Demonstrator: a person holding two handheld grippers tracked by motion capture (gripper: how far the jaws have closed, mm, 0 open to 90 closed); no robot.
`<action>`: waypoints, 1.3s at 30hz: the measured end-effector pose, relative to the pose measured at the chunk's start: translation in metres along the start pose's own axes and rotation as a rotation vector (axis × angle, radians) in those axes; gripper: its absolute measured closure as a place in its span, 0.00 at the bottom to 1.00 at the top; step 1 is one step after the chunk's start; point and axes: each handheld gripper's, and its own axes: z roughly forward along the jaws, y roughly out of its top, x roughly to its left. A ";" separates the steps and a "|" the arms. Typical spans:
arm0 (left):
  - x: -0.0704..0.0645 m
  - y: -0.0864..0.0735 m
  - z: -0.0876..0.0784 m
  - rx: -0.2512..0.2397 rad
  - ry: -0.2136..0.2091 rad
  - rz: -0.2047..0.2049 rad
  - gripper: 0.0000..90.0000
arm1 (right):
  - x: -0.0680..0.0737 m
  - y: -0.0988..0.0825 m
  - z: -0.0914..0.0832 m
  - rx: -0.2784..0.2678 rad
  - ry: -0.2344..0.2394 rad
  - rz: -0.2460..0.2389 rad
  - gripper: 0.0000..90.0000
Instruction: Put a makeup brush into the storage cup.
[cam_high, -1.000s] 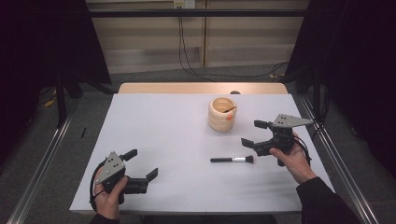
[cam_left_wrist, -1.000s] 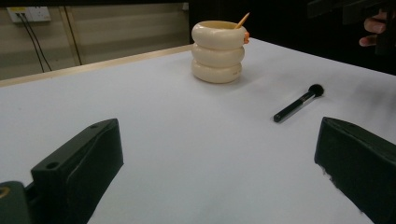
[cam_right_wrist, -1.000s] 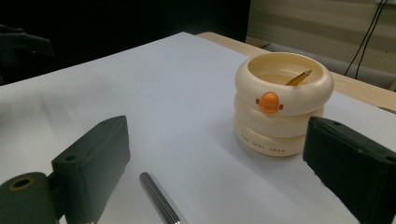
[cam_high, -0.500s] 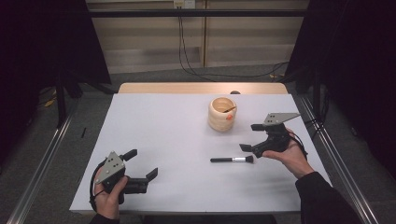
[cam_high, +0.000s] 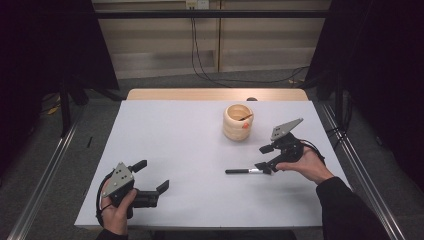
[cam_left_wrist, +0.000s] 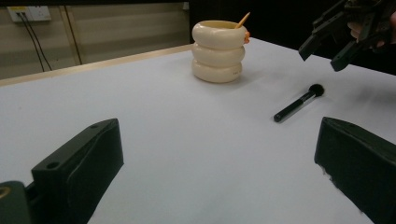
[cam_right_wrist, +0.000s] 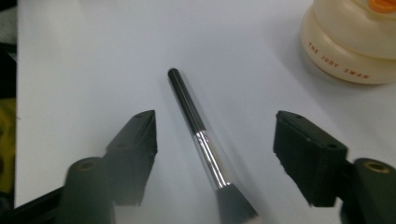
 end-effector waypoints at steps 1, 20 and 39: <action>0.000 0.000 0.000 0.001 -0.001 0.001 0.01 | -0.001 0.000 0.000 0.009 0.015 -0.003 0.44; -0.001 0.000 0.001 0.004 -0.016 0.002 0.01 | -0.006 0.009 0.019 0.220 0.103 -0.097 0.70; 0.000 0.000 0.001 0.008 -0.012 0.005 0.01 | -0.003 0.018 0.042 0.390 0.076 -0.191 0.74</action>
